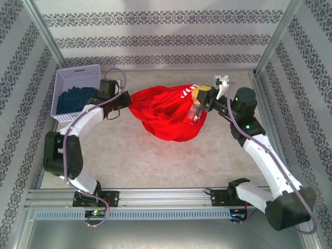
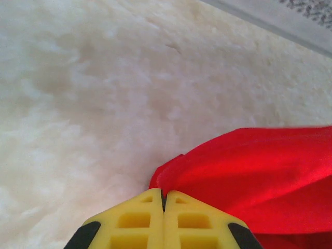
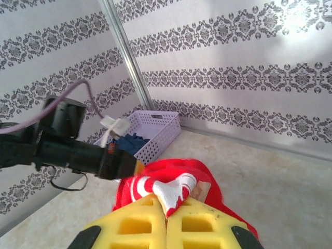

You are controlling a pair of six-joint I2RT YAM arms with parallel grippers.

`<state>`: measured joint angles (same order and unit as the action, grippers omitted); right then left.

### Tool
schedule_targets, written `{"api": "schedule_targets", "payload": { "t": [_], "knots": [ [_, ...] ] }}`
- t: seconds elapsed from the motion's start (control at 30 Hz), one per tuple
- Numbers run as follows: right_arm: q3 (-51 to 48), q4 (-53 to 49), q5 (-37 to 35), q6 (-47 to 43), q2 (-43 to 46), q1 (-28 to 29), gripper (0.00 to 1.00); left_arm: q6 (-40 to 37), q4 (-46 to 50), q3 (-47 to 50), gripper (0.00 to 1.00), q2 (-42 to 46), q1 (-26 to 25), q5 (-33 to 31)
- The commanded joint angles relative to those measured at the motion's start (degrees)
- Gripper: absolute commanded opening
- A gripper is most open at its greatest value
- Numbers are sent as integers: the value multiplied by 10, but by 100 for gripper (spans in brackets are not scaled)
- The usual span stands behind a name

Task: Fold the inside-out t-shirt
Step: Turn the T-shirt inside out at the center of the table.

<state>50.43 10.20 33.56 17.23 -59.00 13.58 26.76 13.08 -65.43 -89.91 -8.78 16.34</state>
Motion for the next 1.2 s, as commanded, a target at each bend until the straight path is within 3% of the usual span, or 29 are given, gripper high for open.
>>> {"api": "schedule_targets", "payload": {
  "t": [0.0,0.07,0.13,0.3,0.43,0.5,0.7,0.93,1.03,1.17],
  "knots": [
    [-77,12,-23,27,12,-5,0,22,-10,51,0,0,-12,-43],
    [-112,9,-33,32,14,-4,0,14,-7,67,0,-9,-12,-54],
    [-143,7,-48,45,14,-4,0,2,-1,76,6,-18,-13,-60],
    [-201,0,-77,73,13,19,0,-18,-13,114,45,38,-38,-78],
    [-227,-14,-93,81,18,41,0,-59,-17,139,68,120,-119,-84],
    [-238,-15,-101,84,26,46,0,-73,-24,143,72,131,-155,-43],
    [-239,-13,-107,86,33,47,0,-89,-30,116,71,80,-215,92],
    [-232,-13,-108,82,27,48,0,-135,38,73,65,22,-254,108],
    [-233,-12,-104,82,22,49,0,-139,37,58,52,-5,-254,110],
    [-239,-23,-107,80,34,50,0,-151,48,19,21,-40,-254,104]
  ]
}}
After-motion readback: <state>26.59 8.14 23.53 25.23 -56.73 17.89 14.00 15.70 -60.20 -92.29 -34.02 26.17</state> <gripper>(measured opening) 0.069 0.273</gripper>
